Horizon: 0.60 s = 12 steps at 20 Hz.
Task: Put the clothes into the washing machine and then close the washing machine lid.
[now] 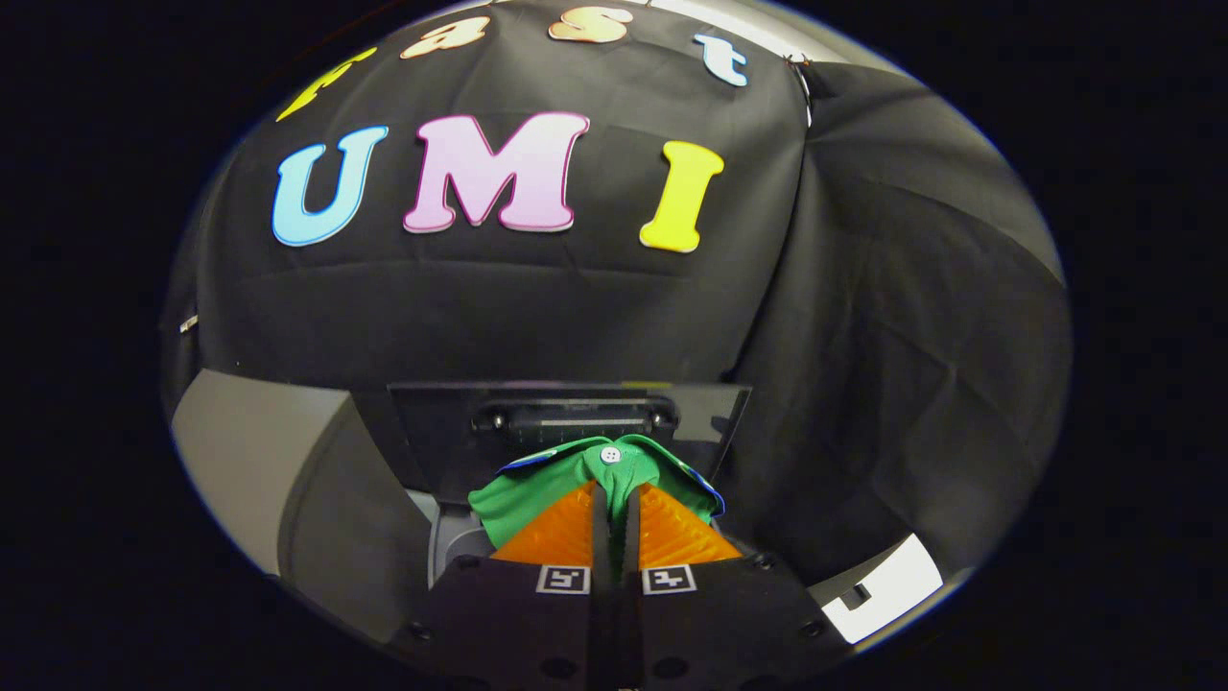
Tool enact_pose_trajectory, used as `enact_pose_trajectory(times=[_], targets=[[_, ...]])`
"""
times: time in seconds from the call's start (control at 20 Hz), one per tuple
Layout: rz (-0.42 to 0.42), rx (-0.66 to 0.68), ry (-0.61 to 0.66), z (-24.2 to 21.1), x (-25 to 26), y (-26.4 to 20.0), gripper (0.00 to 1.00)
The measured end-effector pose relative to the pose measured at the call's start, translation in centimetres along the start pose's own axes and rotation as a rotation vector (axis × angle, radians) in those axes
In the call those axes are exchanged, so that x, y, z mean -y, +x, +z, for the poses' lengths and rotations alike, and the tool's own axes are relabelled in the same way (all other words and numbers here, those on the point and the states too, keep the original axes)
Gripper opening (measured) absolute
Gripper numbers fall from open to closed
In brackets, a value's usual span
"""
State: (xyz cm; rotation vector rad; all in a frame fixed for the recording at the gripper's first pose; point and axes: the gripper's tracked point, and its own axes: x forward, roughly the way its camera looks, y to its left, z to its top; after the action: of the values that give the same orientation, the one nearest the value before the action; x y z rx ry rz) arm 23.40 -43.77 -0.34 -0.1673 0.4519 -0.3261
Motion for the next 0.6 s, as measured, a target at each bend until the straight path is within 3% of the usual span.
enact_pose_trajectory(times=[0.6], targets=[[0.019,-0.231,-0.027,-13.5,-1.3,8.6,0.05]])
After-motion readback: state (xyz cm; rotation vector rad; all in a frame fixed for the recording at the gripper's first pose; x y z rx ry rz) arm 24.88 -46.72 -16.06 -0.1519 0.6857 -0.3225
